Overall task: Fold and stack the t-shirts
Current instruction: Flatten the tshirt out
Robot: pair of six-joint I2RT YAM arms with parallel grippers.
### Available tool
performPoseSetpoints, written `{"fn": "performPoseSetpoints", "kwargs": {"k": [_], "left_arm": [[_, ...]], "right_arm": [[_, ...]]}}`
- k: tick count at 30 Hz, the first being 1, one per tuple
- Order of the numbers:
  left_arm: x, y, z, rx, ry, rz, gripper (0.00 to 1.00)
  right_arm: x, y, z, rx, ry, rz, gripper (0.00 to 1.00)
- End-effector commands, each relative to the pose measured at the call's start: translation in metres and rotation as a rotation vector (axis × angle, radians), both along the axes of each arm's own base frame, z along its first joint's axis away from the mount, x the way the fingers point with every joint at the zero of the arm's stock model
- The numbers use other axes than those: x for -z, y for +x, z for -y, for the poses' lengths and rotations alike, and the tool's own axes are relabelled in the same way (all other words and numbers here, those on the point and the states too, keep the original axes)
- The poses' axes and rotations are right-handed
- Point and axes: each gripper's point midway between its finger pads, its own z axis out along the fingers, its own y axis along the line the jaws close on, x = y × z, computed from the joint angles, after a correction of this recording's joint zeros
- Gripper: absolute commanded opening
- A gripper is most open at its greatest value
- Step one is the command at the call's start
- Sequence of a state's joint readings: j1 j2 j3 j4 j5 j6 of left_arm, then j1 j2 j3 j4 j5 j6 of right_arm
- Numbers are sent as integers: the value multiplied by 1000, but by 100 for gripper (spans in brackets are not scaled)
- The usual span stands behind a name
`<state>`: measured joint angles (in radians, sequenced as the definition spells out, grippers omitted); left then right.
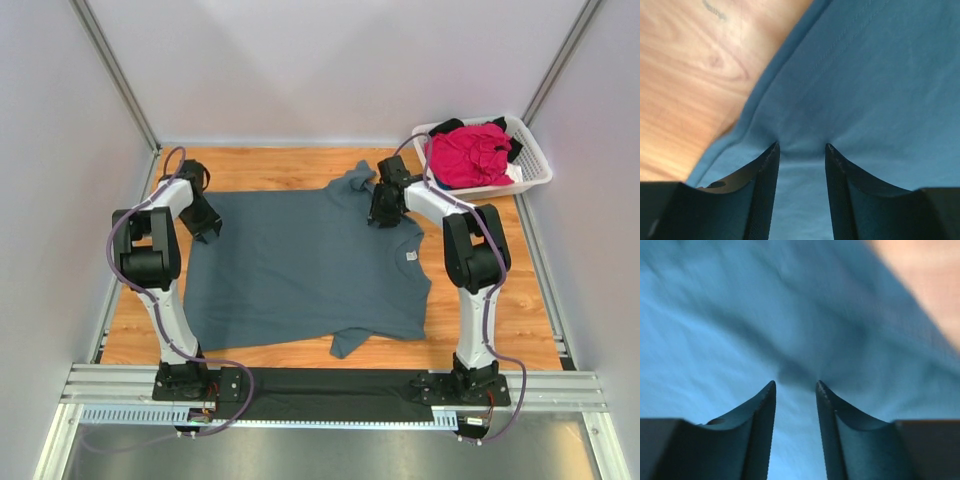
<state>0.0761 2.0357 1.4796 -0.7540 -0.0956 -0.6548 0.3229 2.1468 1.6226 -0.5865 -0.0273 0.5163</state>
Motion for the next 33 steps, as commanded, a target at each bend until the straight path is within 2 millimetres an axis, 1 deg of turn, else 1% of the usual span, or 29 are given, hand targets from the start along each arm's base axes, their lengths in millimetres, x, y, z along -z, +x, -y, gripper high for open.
{"fn": "performPoseSetpoints", "kwargs": {"k": [1,2,3,4,5,7,8,9,10,11,12,15,16,17,18,19,20,21,23,24,25,26,27,28,29,30,31,32,33], "left_arm": [[-9,-26,6,-40,39,-50,48],[-9,-38,2,-79,77,-91,47],[-8,-46,3,-91,97,-119,46],[-7,-56,1,-114,115,-144,46],[-7,-66,-1,-150,130,-175,46],[0,-88,0,-177,131,-225,46],[1,-97,1,-189,131,-245,46],[7,-113,2,-213,130,-280,46],[4,-119,3,-218,129,-279,45],[4,-125,4,-223,123,-285,45],[3,-136,5,-231,122,-293,45],[-3,-162,6,-243,129,-319,45],[-6,-168,6,-249,130,-323,45],[-8,-175,7,-245,132,-333,45],[-12,-184,8,-239,128,-328,45],[-13,-187,11,-223,113,-325,45],[-16,-187,13,-203,104,-312,45],[-22,-184,14,-191,96,-285,45],[-32,-175,14,-135,89,-245,45],[-45,-160,13,-116,89,-193,46],[-53,-149,12,-87,95,-157,46],[-61,-141,9,-44,108,-132,47],[-77,-123,7,-19,119,-75,47],[-85,-111,5,2,130,-31,47],[-98,-99,2,34,148,17,47],[-104,-92,1,53,158,45,47],[-110,-80,0,66,167,95,47],[-115,-74,0,78,170,123,47],[-120,-68,1,108,169,154,47]], "right_arm": [[6,-40,5,-27,-43,-67,38],[1,-45,6,-27,-45,-61,37],[12,-61,11,-29,-58,-99,36],[13,-67,12,-27,-60,-107,35],[15,-83,16,-30,-69,-128,34],[17,-98,19,-29,-72,-150,33],[11,-105,19,-35,-69,-141,33],[20,-122,24,-33,-83,-178,32],[21,-131,26,-36,-87,-190,31],[14,-137,25,-40,-84,-178,31],[23,-155,30,-42,-97,-214,31],[19,-180,33,-49,-102,-234,31],[26,-202,39,-53,-117,-284,30],[20,-211,35,-59,-101,-282,30],[20,-223,37,-60,-103,-302,30],[19,-239,40,-63,-101,-316,30],[17,-247,37,-60,-93,-321,30],[14,-256,41,-56,-101,-341,30],[-8,-246,41,-40,-97,-282,31],[-19,-246,41,-42,-101,-280,33],[-32,-234,45,-34,-125,-224,34],[-59,-208,38,-31,-112,-133,36],[-71,-199,37,-45,-124,-100,42],[-82,-184,37,-35,-140,-67,45],[-107,-160,33,-12,-129,0,52],[-114,-150,35,4,-140,8,53],[-107,-139,36,21,-158,-18,53],[-107,-126,44,66,-167,-21,53],[-119,-109,44,96,-157,5,52]]}}
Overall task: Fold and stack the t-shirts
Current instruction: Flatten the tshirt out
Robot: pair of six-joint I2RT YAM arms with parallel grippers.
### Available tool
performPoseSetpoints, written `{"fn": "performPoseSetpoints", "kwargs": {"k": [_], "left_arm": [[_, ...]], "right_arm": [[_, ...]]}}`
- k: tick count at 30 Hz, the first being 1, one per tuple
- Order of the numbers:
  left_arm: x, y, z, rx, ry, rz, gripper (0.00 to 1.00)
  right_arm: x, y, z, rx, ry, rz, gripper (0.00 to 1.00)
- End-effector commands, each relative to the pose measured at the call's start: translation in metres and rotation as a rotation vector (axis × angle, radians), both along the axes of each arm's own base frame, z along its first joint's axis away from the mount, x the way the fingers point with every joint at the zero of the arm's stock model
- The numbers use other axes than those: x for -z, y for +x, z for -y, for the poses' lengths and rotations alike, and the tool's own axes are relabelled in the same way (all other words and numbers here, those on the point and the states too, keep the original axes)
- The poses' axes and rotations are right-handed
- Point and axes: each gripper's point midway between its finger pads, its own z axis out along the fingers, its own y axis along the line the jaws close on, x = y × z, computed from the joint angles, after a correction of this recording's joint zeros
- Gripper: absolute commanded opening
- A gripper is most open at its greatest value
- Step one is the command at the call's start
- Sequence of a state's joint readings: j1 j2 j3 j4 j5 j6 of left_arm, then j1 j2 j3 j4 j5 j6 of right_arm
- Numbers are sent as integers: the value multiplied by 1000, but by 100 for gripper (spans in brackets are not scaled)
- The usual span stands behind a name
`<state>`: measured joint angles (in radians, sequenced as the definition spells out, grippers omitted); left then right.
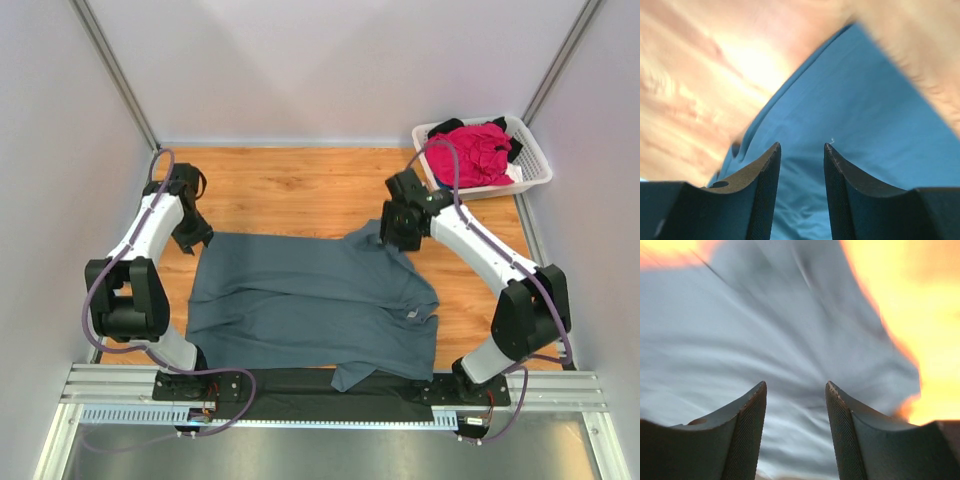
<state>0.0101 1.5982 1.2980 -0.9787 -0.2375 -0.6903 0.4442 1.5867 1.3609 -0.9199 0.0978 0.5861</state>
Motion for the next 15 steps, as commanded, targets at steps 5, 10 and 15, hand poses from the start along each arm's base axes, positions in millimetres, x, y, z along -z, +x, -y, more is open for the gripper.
{"fn": "performPoseSetpoints", "kwargs": {"k": [5,10,15], "left_arm": [[-42,43,16,177,-38,226,47],[-45,38,18,189,-42,259,47],[-41,35,18,192,-46,281,47]], "right_arm": [[22,74,46,243,-140,-24,50],[48,83,59,317,-149,-67,53],[71,101,45,357,-29,-38,52]]}}
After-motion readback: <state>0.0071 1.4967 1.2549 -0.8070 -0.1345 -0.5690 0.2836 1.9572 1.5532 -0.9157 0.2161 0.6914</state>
